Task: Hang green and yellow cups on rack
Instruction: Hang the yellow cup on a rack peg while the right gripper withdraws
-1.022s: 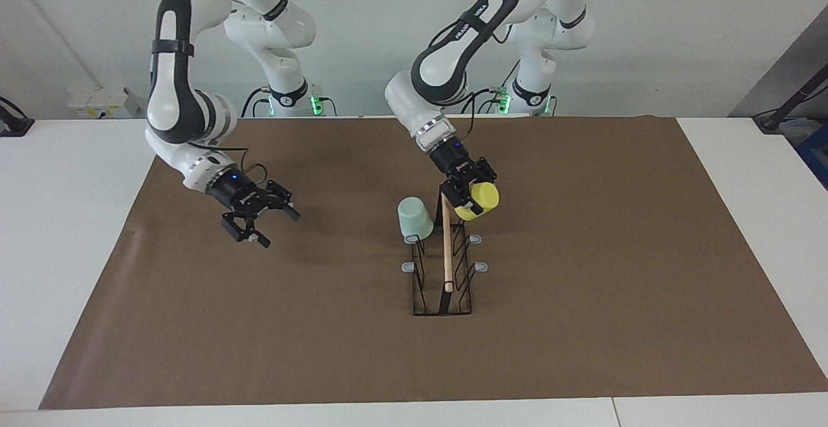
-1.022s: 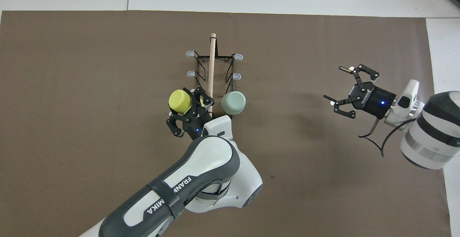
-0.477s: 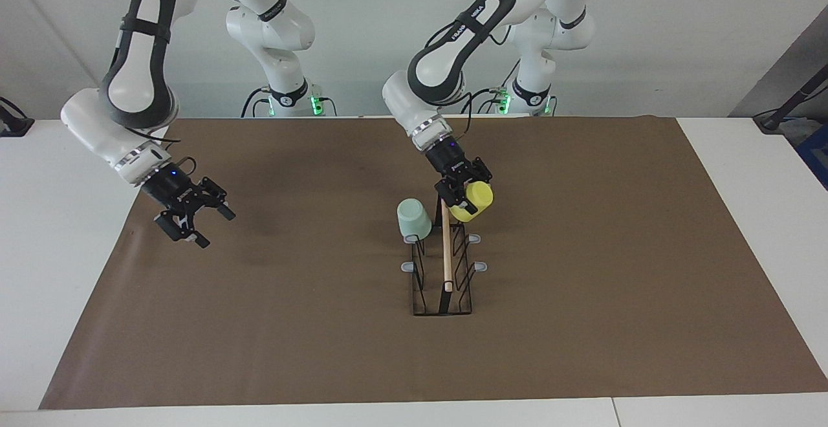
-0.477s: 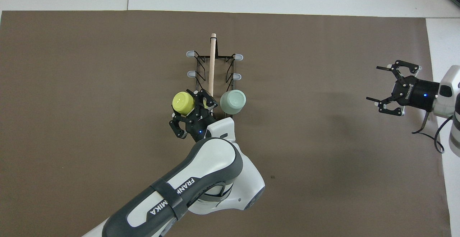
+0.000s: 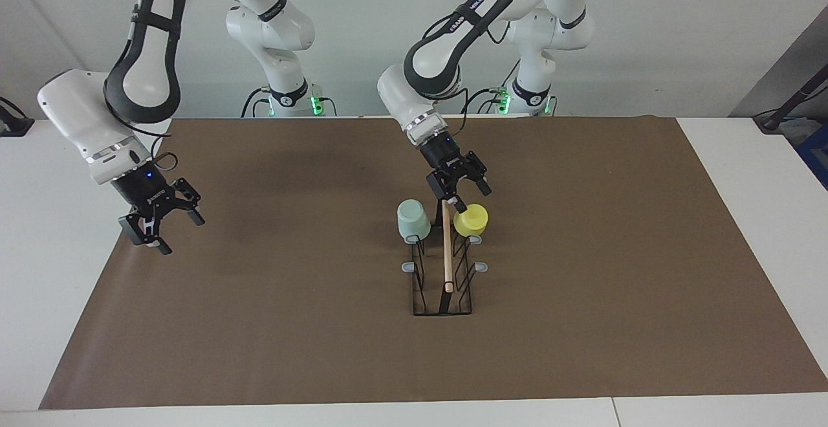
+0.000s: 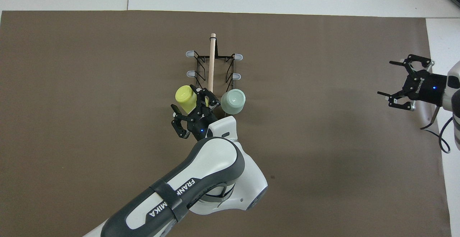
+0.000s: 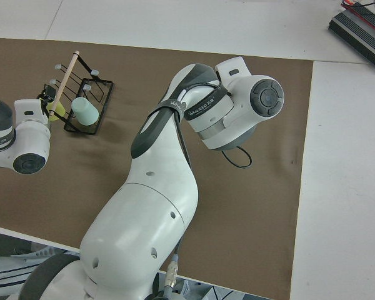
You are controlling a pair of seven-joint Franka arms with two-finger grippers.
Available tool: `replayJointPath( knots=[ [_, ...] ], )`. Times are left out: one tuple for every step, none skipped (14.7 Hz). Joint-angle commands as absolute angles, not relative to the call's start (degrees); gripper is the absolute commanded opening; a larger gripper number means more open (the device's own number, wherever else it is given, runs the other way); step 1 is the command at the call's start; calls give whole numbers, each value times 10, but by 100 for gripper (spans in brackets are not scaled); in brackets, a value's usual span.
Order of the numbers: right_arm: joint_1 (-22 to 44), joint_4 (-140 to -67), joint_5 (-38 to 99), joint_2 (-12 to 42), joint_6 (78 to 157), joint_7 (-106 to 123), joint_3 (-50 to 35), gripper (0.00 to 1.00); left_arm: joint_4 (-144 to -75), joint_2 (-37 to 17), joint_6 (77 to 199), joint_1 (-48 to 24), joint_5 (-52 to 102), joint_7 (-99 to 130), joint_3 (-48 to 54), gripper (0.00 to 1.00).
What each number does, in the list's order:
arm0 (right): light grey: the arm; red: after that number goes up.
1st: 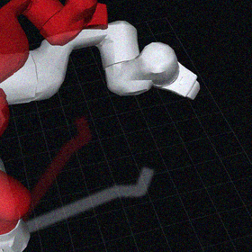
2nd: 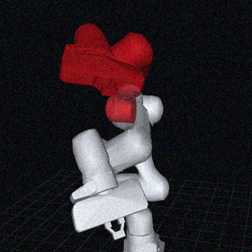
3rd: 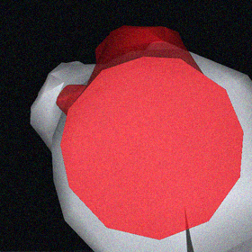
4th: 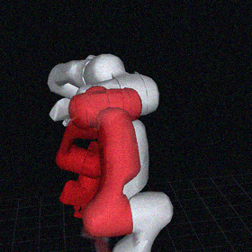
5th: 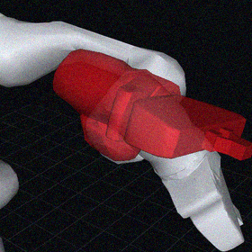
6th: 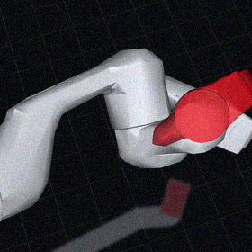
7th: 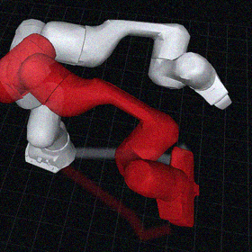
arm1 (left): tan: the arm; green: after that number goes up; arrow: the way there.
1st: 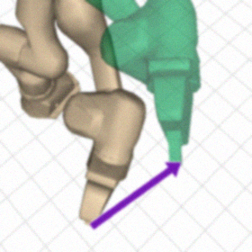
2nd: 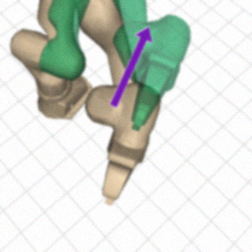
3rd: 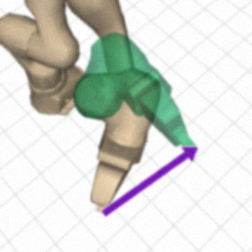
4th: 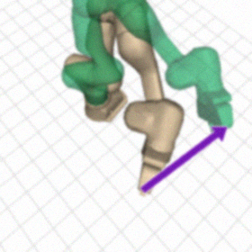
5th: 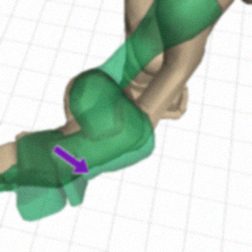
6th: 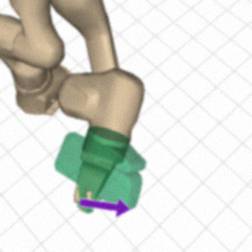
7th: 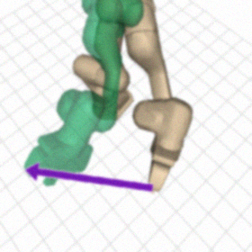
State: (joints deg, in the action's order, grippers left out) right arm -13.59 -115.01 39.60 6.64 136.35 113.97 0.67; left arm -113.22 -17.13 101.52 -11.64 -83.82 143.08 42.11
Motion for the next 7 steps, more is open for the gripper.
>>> replayJointPath(
  knots=[
    [-132, -1128, 314, 62, 1369, 1024, 4, 100, -1123, -164, 1005, -120, -835, 1431, 422, 100],
    [-130, -1124, 282, 57, 1369, 982, 4, 100, -1120, -157, 1006, -120, -833, 1427, 424, 100],
    [-130, -1117, 250, 53, 1367, 937, 4, 100, -1118, -155, 1006, -119, -824, 1418, 425, 100],
    [-129, -1108, 213, 50, 1363, 896, 4, 100, -1117, -148, 1011, -118, -804, 1398, 423, 100],
    [-128, -1100, 174, 49, 1360, 855, 4, 100, -1115, -143, 1012, -118, -780, 1371, 420, 100],
    [-127, -1096, 137, 45, 1356, 813, 1, 100, -1109, -135, 1012, -117, -758, 1352, 417, 100],
    [-120, -1096, 112, 40, 1353, 768, 0, 100, -1107, -128, 1012, -114, -742, 1333, 413, 100]
  ],
)
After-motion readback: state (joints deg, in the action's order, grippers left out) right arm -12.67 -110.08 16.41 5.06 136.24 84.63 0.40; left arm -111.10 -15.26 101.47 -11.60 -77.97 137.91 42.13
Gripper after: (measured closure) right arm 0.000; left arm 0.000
